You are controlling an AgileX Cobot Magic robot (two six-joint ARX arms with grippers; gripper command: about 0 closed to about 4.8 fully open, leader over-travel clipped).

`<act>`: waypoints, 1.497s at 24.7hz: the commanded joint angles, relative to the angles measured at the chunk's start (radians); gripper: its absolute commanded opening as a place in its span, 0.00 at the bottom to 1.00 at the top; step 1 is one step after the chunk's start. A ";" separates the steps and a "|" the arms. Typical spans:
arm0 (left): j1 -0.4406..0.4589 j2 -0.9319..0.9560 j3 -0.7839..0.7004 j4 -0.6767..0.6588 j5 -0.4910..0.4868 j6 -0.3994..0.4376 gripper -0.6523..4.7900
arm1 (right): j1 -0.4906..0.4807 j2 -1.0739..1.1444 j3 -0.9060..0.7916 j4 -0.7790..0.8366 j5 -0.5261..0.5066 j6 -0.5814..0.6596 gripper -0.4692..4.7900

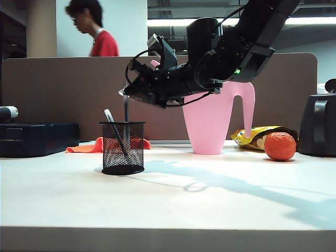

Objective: Pick up a few water-based pens and put them in the pen basket.

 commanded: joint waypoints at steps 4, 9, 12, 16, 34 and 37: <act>0.002 0.001 0.003 0.008 0.004 0.001 0.11 | 0.000 -0.013 0.003 -0.042 -0.002 -0.003 0.15; 0.002 0.001 0.002 0.008 0.003 0.001 0.11 | -0.015 -0.083 0.003 -0.050 0.006 -0.009 0.08; 0.002 0.001 0.002 0.008 0.003 0.001 0.11 | -0.040 -0.154 0.004 -0.131 0.035 -0.082 0.08; 0.002 0.001 0.002 0.009 -0.004 0.005 0.11 | -0.103 -0.294 0.003 -0.434 0.146 -0.224 0.08; 0.002 0.001 0.002 0.011 -0.234 0.004 0.11 | -0.502 -1.032 -0.506 -0.744 0.246 -0.343 0.08; 0.002 0.001 0.002 0.029 -0.290 0.004 0.11 | -0.501 -1.192 -0.639 -0.719 0.304 -0.336 0.08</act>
